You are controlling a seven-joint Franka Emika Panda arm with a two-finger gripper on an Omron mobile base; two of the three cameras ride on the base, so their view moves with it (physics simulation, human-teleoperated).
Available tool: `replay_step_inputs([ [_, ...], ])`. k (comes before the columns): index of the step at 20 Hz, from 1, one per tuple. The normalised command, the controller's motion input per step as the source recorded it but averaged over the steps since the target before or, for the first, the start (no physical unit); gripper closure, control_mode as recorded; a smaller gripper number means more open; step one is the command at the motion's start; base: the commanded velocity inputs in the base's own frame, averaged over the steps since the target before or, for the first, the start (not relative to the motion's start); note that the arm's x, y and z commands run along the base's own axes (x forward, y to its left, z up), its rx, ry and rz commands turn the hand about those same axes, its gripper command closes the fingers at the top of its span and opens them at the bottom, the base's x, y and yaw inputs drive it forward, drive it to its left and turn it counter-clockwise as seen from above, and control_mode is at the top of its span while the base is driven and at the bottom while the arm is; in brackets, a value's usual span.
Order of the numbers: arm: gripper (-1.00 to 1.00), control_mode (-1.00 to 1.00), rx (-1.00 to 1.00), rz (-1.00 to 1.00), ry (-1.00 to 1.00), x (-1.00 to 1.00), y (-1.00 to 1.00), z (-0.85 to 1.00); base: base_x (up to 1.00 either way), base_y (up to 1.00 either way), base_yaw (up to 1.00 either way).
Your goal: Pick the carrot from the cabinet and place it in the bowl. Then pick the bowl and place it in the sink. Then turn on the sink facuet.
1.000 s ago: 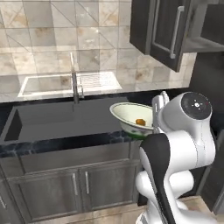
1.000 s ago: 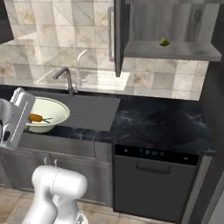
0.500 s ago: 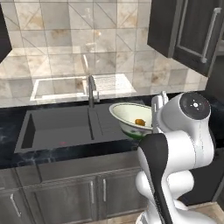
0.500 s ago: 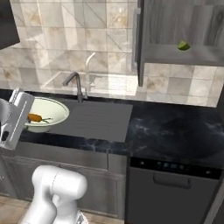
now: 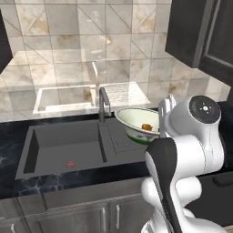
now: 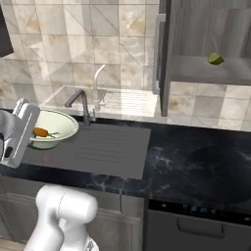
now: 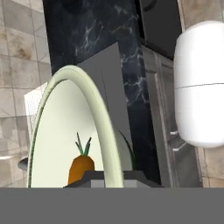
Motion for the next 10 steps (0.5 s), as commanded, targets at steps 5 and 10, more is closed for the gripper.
replay_step_inputs([
  [5, 1.00, 1.00, 0.00, 0.00, 0.00, 0.00, 0.00, 0.00, 0.46, 0.51, 0.00],
  [10, 1.00, 1.00, 0.00, 0.00, 0.00, 0.00, 0.00, 0.00, 0.59, 0.26, 0.00],
])
